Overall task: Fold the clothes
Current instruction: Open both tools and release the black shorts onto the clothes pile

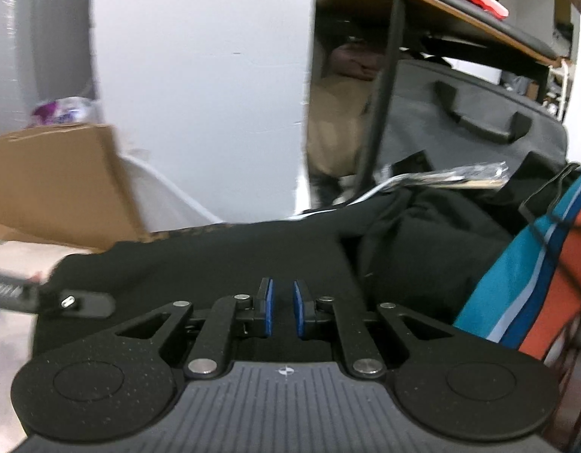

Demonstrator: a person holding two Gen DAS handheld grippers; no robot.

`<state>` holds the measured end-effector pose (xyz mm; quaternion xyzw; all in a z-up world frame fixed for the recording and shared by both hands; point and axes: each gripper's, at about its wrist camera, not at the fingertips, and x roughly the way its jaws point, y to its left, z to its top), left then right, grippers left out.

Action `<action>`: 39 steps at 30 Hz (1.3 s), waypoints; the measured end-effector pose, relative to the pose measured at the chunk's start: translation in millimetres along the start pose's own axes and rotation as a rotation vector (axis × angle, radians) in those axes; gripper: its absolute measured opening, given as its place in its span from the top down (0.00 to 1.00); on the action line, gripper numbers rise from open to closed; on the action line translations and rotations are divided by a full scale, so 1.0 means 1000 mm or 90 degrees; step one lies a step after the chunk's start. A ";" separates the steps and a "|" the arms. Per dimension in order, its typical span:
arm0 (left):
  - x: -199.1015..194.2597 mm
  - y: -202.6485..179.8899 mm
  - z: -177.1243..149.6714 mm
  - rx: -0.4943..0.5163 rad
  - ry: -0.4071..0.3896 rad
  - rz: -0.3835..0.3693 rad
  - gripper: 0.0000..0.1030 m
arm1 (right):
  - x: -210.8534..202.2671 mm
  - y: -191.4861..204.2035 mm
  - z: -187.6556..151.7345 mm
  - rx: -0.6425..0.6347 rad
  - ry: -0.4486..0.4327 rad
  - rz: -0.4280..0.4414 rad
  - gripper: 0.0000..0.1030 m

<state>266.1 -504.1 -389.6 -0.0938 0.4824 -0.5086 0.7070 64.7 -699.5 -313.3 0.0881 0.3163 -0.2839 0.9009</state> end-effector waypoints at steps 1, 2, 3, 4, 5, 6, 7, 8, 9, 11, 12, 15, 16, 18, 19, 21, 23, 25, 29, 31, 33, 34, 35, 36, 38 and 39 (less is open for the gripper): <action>-0.003 -0.002 0.001 0.009 -0.003 0.007 0.59 | -0.003 0.004 -0.004 0.001 0.000 0.012 0.84; -0.007 -0.005 0.002 0.015 -0.015 0.013 0.59 | -0.005 0.008 -0.007 0.002 0.001 0.025 0.84; -0.011 -0.006 0.004 0.013 -0.025 0.014 0.58 | -0.007 0.012 -0.012 0.005 0.002 0.034 0.84; -0.013 -0.007 0.005 0.011 -0.035 0.015 0.58 | -0.010 0.015 -0.016 0.007 0.004 0.042 0.84; -0.013 -0.006 0.008 0.006 -0.038 0.018 0.55 | -0.011 0.018 -0.019 0.012 0.006 0.048 0.84; -0.013 -0.006 0.010 0.000 -0.039 0.022 0.52 | -0.012 0.020 -0.022 0.017 0.008 0.053 0.84; -0.009 -0.003 0.012 -0.014 -0.040 0.019 0.51 | -0.013 0.023 -0.025 0.022 0.009 0.059 0.84; -0.006 0.000 0.014 -0.029 -0.040 0.015 0.51 | -0.014 0.025 -0.028 0.027 0.011 0.064 0.84; -0.002 0.003 0.016 -0.044 -0.040 0.011 0.51 | -0.015 0.028 -0.031 0.032 0.013 0.069 0.84; 0.005 0.009 0.019 -0.075 -0.040 0.003 0.51 | -0.018 0.033 -0.037 0.042 0.016 0.080 0.84; 0.009 0.012 0.021 -0.090 -0.040 -0.001 0.52 | -0.019 0.035 -0.040 0.047 0.018 0.086 0.84; 0.017 0.022 0.026 -0.142 -0.046 -0.018 0.75 | -0.016 0.042 -0.054 0.063 0.025 0.088 0.84; 0.019 0.026 0.027 -0.165 -0.052 -0.027 0.77 | -0.014 0.045 -0.060 0.068 0.028 0.087 0.84; 0.020 0.032 0.031 -0.186 -0.066 -0.025 0.94 | -0.014 0.048 -0.071 0.082 0.022 0.080 0.84; 0.019 0.033 0.034 -0.186 -0.071 -0.025 0.94 | -0.014 0.050 -0.077 0.089 0.018 0.076 0.84; 0.014 0.031 0.043 -0.162 -0.085 -0.008 0.95 | -0.016 0.050 -0.081 0.103 0.014 0.071 0.84; 0.007 0.029 0.052 -0.138 -0.099 0.017 0.96 | -0.019 0.050 -0.082 0.111 0.015 0.070 0.84; 0.000 0.027 0.061 -0.118 -0.114 0.048 0.96 | -0.022 0.048 -0.083 0.111 0.018 0.072 0.84; -0.015 0.023 0.066 -0.086 -0.103 0.069 0.92 | -0.029 0.044 -0.084 0.106 0.019 0.074 0.83; -0.024 0.014 0.065 -0.049 -0.097 0.073 0.88 | -0.034 0.039 -0.085 0.108 0.017 0.073 0.83; -0.032 0.003 0.061 -0.016 -0.089 0.059 0.88 | -0.039 0.033 -0.086 0.111 0.013 0.067 0.83; -0.035 -0.004 0.058 -0.001 -0.083 0.048 0.88 | -0.042 0.030 -0.086 0.111 0.009 0.063 0.83; -0.038 -0.012 0.055 0.016 -0.076 0.037 0.88 | -0.044 0.026 -0.087 0.110 0.005 0.059 0.83; -0.039 -0.019 0.051 0.031 -0.069 0.031 0.88 | -0.046 0.023 -0.087 0.109 0.002 0.055 0.83; -0.041 -0.034 0.042 0.063 -0.055 0.022 0.87 | -0.048 0.017 -0.086 0.103 -0.007 0.042 0.81; -0.040 -0.040 0.037 0.073 -0.049 0.017 0.86 | -0.049 0.013 -0.085 0.100 -0.011 0.036 0.75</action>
